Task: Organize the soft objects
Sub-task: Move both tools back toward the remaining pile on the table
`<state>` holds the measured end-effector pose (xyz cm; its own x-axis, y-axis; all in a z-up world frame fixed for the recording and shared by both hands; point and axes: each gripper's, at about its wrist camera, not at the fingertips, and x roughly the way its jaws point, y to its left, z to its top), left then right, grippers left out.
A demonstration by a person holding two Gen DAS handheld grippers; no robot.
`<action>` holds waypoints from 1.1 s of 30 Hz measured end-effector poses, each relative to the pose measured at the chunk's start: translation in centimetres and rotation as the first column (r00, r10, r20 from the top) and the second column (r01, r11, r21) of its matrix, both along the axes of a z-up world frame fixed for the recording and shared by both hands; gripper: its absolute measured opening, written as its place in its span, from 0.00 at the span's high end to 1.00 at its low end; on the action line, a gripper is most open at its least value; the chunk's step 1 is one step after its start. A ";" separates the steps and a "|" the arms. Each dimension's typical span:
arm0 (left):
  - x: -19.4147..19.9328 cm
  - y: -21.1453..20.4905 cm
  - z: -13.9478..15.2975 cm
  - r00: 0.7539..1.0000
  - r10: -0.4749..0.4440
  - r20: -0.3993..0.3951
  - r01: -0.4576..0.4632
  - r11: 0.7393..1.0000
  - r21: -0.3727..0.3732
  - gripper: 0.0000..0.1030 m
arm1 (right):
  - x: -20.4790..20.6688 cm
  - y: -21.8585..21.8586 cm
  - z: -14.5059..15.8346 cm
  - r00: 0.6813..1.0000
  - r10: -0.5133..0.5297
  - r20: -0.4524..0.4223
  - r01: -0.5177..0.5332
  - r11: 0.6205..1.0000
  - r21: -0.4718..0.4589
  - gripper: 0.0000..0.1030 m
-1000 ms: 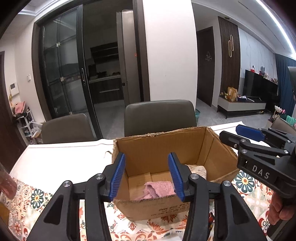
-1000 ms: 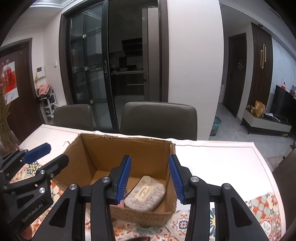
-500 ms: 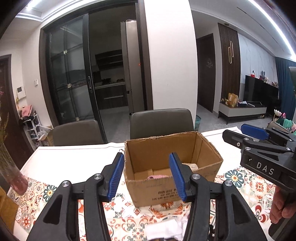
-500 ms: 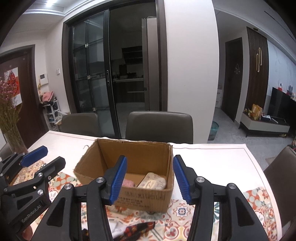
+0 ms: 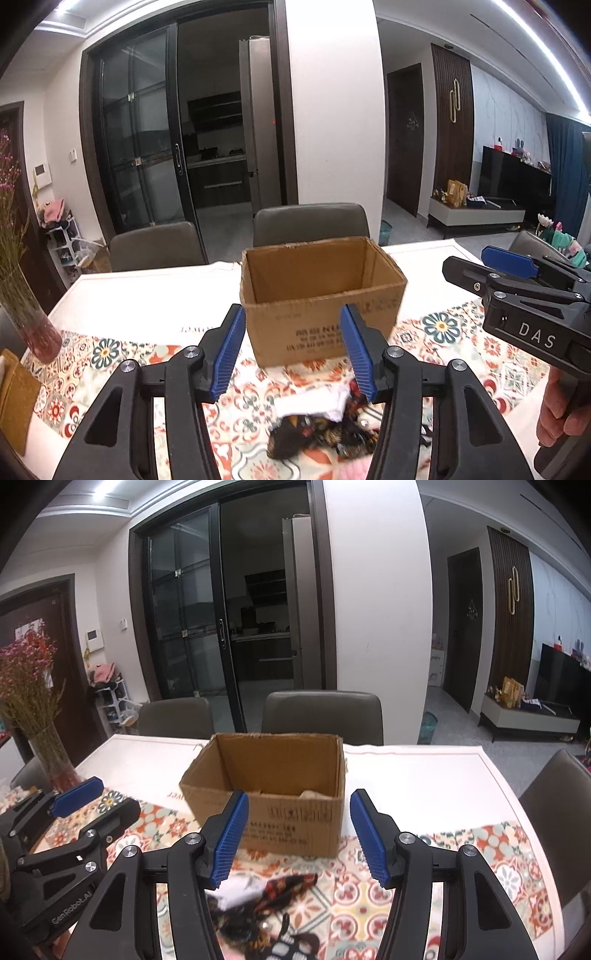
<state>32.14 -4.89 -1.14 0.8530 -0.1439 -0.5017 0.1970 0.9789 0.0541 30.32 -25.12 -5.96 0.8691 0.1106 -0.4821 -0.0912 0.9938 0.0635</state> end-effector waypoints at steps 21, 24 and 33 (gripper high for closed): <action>-8.4 0.7 -5.2 0.981 -0.013 -0.193 0.017 1.000 0.022 0.48 | -7.5 1.0 -5.1 0.985 0.076 -0.157 -0.084 0.996 -0.044 0.43; -9.1 0.9 -5.9 0.976 -0.013 -0.216 0.018 1.000 0.022 0.48 | -8.0 1.6 -5.9 0.979 0.090 -0.180 -0.101 0.994 -0.051 0.43; -10.9 0.8 -7.7 0.974 -0.028 -0.226 0.042 0.997 0.060 0.48 | -9.2 2.5 -8.0 0.968 0.108 -0.226 -0.127 0.989 -0.071 0.43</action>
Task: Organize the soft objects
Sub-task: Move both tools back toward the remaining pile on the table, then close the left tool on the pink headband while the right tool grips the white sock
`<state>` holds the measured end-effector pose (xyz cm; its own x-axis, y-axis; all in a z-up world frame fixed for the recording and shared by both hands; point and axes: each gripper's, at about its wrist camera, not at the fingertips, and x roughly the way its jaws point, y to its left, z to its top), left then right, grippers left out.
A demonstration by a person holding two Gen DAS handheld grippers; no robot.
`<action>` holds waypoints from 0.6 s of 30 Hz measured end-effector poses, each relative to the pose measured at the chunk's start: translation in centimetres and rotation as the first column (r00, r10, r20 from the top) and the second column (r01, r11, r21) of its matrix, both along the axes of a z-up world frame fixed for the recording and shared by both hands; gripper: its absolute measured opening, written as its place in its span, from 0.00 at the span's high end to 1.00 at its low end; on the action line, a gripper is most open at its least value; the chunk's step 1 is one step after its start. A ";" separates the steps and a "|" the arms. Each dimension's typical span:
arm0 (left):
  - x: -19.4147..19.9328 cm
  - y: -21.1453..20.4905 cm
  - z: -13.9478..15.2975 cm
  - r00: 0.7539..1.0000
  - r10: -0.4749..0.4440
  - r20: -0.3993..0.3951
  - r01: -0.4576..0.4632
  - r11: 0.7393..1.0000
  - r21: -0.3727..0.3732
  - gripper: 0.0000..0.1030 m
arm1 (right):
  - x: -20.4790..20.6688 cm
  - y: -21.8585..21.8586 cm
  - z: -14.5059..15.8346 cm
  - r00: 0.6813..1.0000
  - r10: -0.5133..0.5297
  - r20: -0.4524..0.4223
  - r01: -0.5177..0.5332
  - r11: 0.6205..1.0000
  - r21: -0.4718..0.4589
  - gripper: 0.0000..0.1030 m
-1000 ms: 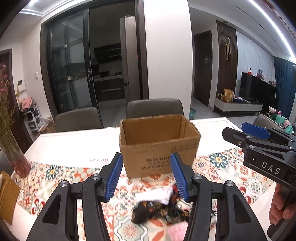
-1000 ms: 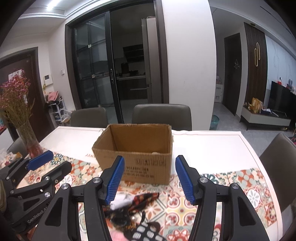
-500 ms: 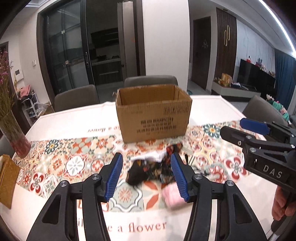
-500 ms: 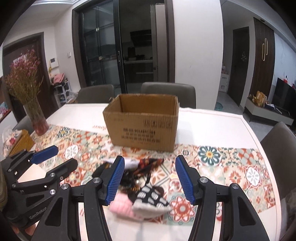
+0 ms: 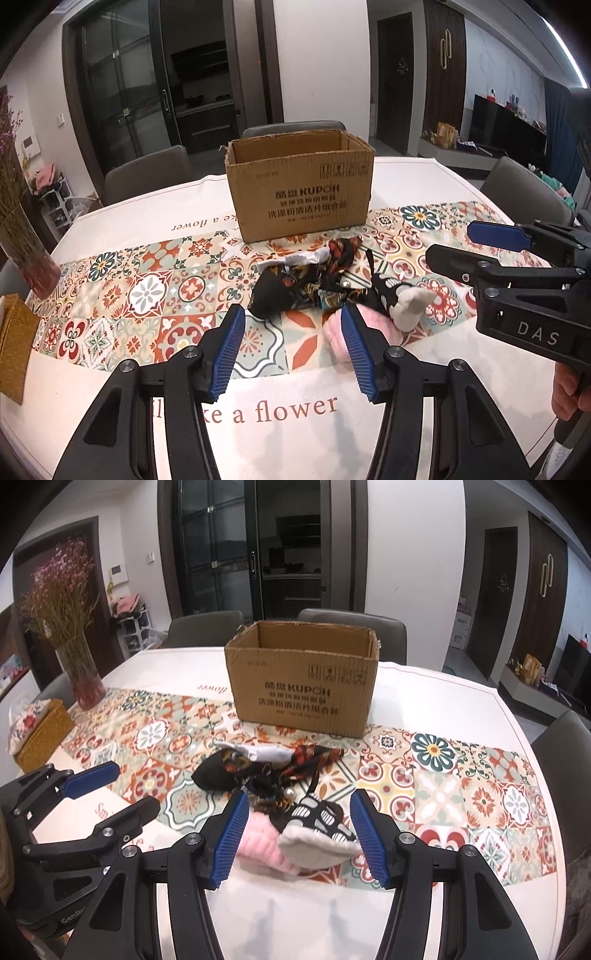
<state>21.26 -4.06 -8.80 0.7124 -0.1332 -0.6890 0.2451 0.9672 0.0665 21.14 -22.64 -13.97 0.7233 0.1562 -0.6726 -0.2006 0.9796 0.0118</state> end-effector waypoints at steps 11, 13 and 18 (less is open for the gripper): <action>-1.0 -0.7 -3.3 0.999 -0.046 -0.015 0.046 0.998 0.043 0.48 | -0.2 0.9 -3.1 0.999 0.027 -0.034 -0.029 0.998 -0.059 0.43; -1.0 -1.0 -4.0 0.999 -0.053 -0.011 0.054 0.997 0.062 0.48 | -0.1 1.1 -3.7 0.999 0.031 -0.035 -0.034 0.996 -0.082 0.44; -0.8 -1.5 -5.5 0.997 -0.075 -0.019 0.076 0.994 0.081 0.48 | 0.3 1.5 -4.9 0.999 0.047 -0.025 -0.050 0.990 -0.129 0.44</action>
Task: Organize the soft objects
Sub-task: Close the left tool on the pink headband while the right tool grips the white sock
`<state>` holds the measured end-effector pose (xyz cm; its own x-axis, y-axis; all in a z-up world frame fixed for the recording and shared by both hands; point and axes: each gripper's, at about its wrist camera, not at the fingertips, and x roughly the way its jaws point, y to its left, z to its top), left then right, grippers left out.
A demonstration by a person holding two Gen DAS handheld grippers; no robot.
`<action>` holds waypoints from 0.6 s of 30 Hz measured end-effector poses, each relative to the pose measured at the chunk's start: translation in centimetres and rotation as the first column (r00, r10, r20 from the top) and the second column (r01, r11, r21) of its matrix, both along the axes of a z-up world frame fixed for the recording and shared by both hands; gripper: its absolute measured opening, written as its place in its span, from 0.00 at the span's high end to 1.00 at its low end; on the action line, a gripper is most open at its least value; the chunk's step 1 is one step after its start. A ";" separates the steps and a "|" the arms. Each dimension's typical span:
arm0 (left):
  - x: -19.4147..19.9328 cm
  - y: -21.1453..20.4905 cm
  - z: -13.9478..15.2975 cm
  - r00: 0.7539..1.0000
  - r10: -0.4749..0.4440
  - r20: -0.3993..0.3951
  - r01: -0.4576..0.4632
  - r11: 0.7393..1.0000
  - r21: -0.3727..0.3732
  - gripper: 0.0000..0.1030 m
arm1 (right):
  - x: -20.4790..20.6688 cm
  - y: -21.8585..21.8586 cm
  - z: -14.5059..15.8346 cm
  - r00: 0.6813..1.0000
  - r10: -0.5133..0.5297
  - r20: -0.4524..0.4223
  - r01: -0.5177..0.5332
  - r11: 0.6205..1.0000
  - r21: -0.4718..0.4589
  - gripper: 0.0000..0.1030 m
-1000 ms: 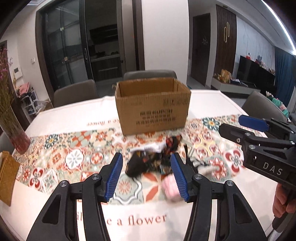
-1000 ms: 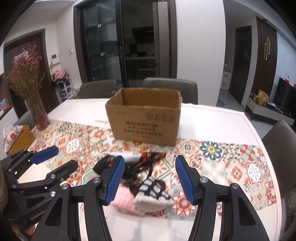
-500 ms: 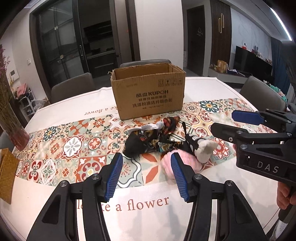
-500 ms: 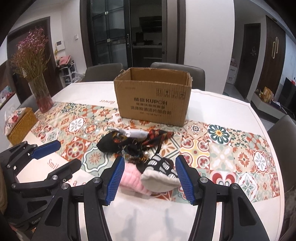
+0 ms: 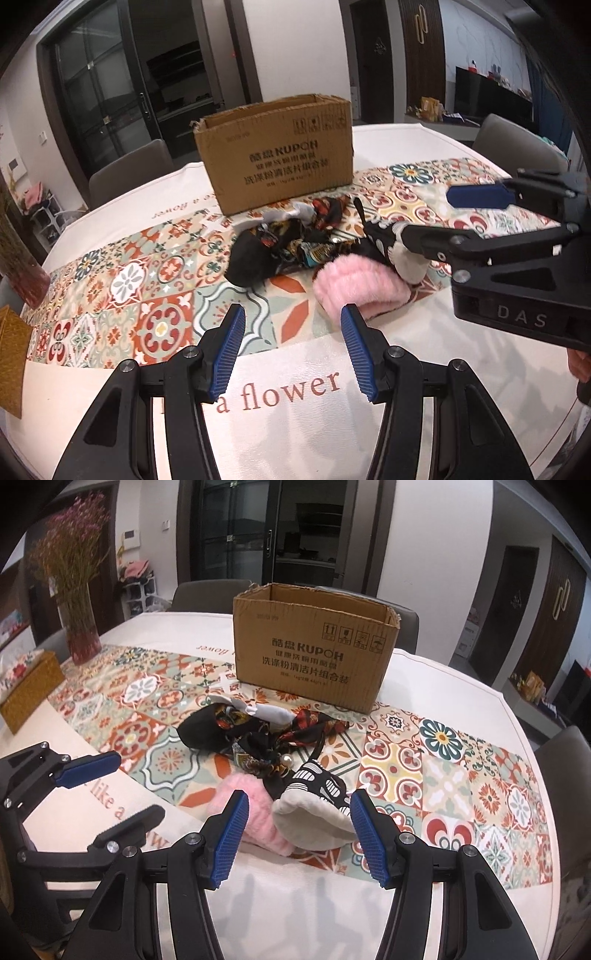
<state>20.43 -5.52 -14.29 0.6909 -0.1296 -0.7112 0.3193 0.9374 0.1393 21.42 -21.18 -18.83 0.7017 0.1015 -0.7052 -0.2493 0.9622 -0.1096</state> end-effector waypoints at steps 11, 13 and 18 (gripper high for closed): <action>0.7 -1.8 -3.2 0.998 -0.062 -0.004 0.062 0.997 0.053 0.48 | 1.0 0.3 -2.0 0.999 0.044 0.002 -0.044 0.998 -0.055 0.44; 0.9 -2.1 -3.6 0.997 -0.072 -0.004 0.072 0.995 0.062 0.48 | 1.1 0.4 -2.3 0.999 0.054 0.000 -0.054 0.997 -0.059 0.44; 1.3 -2.8 -4.4 0.996 -0.085 -0.001 0.085 0.994 0.067 0.50 | 1.6 0.5 -3.1 0.997 0.072 -0.009 -0.072 0.995 -0.072 0.44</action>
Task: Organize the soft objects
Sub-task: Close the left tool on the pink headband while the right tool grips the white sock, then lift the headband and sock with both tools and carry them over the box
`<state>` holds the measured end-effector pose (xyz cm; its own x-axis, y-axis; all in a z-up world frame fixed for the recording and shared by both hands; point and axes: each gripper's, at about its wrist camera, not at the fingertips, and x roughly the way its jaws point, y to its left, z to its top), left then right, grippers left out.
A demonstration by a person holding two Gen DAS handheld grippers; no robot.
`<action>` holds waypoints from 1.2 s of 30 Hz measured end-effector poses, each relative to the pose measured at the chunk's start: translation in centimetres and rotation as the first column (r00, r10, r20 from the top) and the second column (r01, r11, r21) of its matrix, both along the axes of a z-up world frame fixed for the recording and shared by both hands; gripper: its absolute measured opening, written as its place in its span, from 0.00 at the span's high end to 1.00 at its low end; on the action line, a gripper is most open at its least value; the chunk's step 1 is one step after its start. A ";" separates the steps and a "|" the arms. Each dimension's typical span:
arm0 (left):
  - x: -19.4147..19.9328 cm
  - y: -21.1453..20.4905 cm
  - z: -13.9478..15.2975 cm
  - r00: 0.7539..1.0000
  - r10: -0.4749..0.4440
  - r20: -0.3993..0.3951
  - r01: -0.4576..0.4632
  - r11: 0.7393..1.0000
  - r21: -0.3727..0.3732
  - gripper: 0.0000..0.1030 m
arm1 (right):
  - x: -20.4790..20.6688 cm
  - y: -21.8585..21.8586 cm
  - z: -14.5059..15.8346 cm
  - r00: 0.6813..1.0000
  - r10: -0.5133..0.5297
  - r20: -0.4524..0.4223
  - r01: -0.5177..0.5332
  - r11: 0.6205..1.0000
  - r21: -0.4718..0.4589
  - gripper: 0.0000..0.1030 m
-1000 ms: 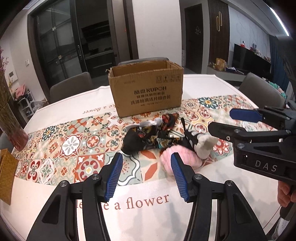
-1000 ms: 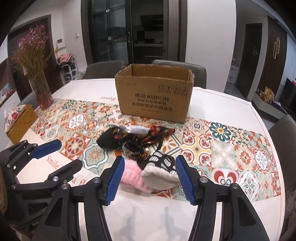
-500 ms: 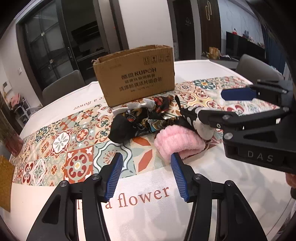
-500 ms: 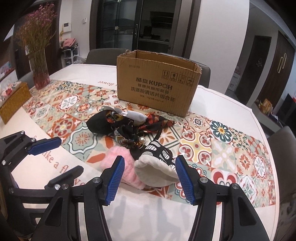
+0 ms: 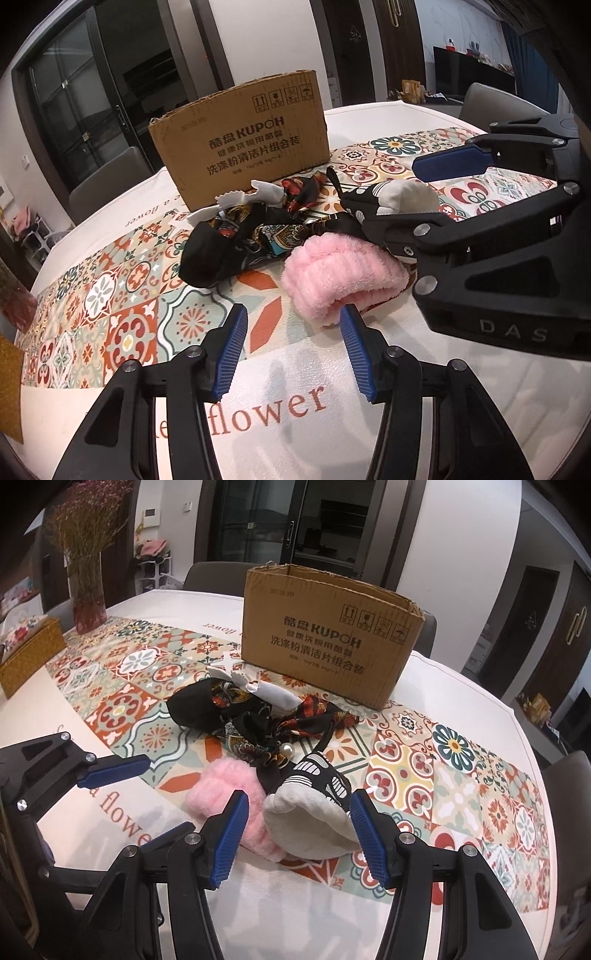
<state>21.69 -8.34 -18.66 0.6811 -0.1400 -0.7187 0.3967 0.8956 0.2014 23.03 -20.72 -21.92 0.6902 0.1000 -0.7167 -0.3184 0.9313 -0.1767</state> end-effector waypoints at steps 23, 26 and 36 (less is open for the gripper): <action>1.5 -1.5 -1.5 1.000 -0.004 -0.011 0.003 1.000 -0.026 0.85 | 1.0 -1.4 -1.6 1.000 0.013 -0.021 -0.012 0.999 0.052 0.57; 1.5 -1.5 -1.2 1.000 0.012 -0.007 -0.013 0.999 -0.038 0.88 | 1.1 -2.0 -1.6 0.999 0.001 -0.040 0.003 0.996 0.085 0.68; 1.5 -0.9 1.1 0.997 0.075 -0.032 -0.079 0.986 -0.148 0.90 | 0.7 -4.1 0.2 0.998 -0.054 -0.041 0.060 0.982 0.177 0.75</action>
